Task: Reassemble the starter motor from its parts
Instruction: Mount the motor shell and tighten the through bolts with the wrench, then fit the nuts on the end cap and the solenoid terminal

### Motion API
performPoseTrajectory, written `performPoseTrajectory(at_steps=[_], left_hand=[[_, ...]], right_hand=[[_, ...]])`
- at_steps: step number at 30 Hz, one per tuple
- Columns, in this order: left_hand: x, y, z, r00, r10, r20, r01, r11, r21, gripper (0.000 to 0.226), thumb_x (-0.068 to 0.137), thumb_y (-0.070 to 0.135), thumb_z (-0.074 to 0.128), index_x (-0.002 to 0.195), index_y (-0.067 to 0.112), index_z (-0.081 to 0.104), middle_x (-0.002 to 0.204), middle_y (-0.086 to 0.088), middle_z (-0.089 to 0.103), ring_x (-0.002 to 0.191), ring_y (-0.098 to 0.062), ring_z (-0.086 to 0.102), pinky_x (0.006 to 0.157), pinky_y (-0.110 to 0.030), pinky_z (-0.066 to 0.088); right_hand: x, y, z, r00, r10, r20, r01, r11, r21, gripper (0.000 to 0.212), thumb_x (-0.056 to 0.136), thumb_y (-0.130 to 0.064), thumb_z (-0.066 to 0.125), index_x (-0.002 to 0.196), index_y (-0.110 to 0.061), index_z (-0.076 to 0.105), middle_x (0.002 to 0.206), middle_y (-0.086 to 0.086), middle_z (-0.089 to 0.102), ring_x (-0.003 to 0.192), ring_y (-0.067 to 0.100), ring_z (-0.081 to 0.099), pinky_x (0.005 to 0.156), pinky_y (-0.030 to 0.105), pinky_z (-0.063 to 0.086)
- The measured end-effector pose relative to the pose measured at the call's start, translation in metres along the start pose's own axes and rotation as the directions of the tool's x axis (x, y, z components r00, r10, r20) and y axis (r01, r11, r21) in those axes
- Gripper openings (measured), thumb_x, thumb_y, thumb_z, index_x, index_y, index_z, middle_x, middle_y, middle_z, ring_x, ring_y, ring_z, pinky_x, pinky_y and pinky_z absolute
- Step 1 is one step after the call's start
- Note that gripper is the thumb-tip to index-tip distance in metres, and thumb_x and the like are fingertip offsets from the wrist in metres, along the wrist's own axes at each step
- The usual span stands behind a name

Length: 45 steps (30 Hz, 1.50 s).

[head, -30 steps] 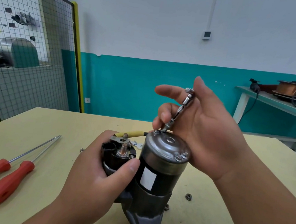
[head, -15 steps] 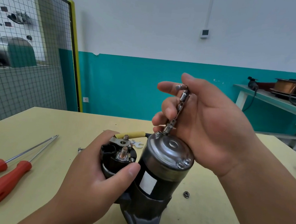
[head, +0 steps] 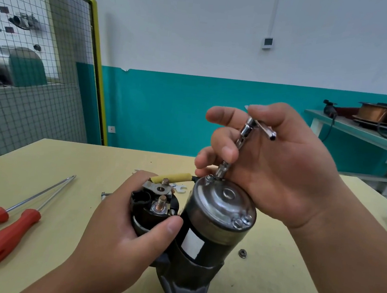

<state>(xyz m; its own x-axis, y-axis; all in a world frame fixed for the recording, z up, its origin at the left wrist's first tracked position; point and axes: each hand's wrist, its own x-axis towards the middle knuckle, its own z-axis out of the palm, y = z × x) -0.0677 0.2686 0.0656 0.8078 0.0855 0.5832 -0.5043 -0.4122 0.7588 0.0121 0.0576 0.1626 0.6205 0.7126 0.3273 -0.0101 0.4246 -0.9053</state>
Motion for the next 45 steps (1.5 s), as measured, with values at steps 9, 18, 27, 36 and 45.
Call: performPoseTrajectory(at_steps=[9, 18, 27, 36, 45], left_hand=[[0.001, -0.003, 0.0, 1.0, -0.005, -0.009, 0.005, 1.0, 0.015, 0.039, 0.067, 0.065, 0.066, 0.101, 0.047, 0.067, 0.088, 0.015, 0.074, 0.085, -0.009, 0.073, 0.065, -0.035, 0.055], [0.002, -0.006, -0.001, 1.0, -0.016, -0.01, 0.016, 1.0, -0.003, 0.031, 0.069, 0.066, 0.065, 0.096, 0.05, 0.067, 0.087, 0.017, 0.073, 0.085, -0.005, 0.071, 0.062, -0.025, 0.057], [0.004, -0.003, -0.001, 1.0, 0.003, 0.007, -0.004, 0.999, 0.034, 0.027, 0.071, 0.067, 0.064, 0.096, 0.057, 0.063, 0.091, 0.023, 0.072, 0.09, 0.001, 0.069, 0.069, -0.012, 0.052], [0.003, -0.006, 0.0, 0.999, -0.033, -0.003, 0.033, 0.999, 0.016, 0.037, 0.069, 0.073, 0.065, 0.101, 0.055, 0.063, 0.095, 0.023, 0.072, 0.091, -0.002, 0.071, 0.071, -0.041, 0.062], [0.004, -0.002, -0.001, 1.0, 0.018, 0.016, -0.019, 0.998, 0.06, 0.032, 0.073, 0.068, 0.065, 0.102, 0.055, 0.063, 0.095, 0.025, 0.073, 0.094, 0.001, 0.07, 0.071, -0.005, 0.047]], right_hand=[[0.001, 0.004, 0.004, 0.999, -0.03, -0.037, 0.029, 0.999, -0.013, 0.022, 0.083, -0.038, 0.065, 0.092, -0.018, 0.07, 0.07, 0.0, 0.054, 0.085, 0.026, 0.065, 0.098, 0.053, 0.041], [0.011, 0.025, 0.011, 0.96, -0.221, -0.17, 0.194, 0.967, -0.166, 0.049, 0.088, -0.047, 0.065, 0.136, -0.038, 0.067, 0.072, 0.0, 0.054, 0.08, 0.017, 0.062, 0.08, 0.037, 0.045], [0.01, 0.035, 0.011, 0.906, -0.389, -0.164, 0.326, 0.892, -0.313, 0.057, 0.092, -0.038, 0.061, 0.148, -0.041, 0.052, 0.072, 0.0, 0.057, 0.081, 0.018, 0.06, 0.082, 0.036, 0.049], [0.012, 0.036, 0.008, 0.885, -0.427, -0.185, 0.34, 0.865, -0.369, 0.054, 0.093, -0.038, 0.062, 0.146, -0.045, 0.054, 0.074, -0.001, 0.059, 0.08, 0.019, 0.057, 0.081, 0.036, 0.049], [0.012, 0.012, 0.001, 0.939, -0.281, -0.197, 0.269, 0.959, -0.086, 0.025, 0.101, -0.029, 0.053, 0.114, -0.028, 0.075, 0.065, -0.003, 0.057, 0.071, 0.018, 0.062, 0.069, 0.035, 0.046]])
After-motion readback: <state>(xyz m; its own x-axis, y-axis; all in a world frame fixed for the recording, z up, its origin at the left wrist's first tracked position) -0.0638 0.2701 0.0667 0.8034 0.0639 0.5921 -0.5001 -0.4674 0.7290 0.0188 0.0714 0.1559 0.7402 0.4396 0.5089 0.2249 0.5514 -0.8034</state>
